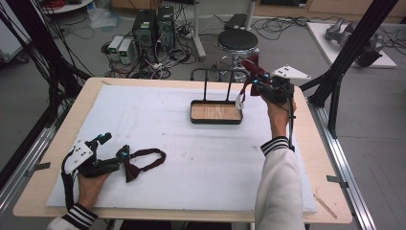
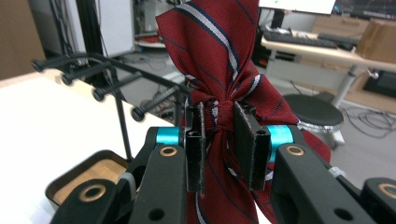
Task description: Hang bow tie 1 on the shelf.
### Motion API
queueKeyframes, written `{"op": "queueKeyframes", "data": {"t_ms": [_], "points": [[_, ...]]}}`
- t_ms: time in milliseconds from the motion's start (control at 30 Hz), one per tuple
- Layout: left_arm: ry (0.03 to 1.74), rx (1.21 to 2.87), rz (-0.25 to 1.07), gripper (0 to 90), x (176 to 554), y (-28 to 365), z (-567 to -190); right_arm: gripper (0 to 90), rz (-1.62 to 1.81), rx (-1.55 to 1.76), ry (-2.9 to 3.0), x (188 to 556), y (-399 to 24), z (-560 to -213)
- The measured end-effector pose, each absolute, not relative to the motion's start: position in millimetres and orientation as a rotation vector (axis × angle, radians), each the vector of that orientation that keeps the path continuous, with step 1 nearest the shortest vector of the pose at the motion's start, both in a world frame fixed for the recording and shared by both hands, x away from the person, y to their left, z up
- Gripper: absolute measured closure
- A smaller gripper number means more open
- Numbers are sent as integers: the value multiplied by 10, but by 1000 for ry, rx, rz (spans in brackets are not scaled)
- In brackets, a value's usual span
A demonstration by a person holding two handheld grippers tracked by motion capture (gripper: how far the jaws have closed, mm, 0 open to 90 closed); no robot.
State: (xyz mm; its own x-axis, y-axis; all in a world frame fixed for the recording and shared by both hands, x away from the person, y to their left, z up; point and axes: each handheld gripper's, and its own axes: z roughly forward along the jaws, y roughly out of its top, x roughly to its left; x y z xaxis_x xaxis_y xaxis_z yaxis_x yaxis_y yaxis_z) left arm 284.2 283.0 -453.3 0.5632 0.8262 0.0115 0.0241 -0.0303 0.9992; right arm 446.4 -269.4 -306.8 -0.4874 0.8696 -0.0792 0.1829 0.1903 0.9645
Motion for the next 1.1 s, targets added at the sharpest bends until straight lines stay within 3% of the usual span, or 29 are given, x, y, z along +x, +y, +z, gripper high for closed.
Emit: {"op": "queueKeyframes", "data": {"t_ms": [1100], "points": [[769, 1474, 757, 155, 2841, 2829, -4533, 751, 1259, 951, 1830, 4576, -2633, -2973]]}}
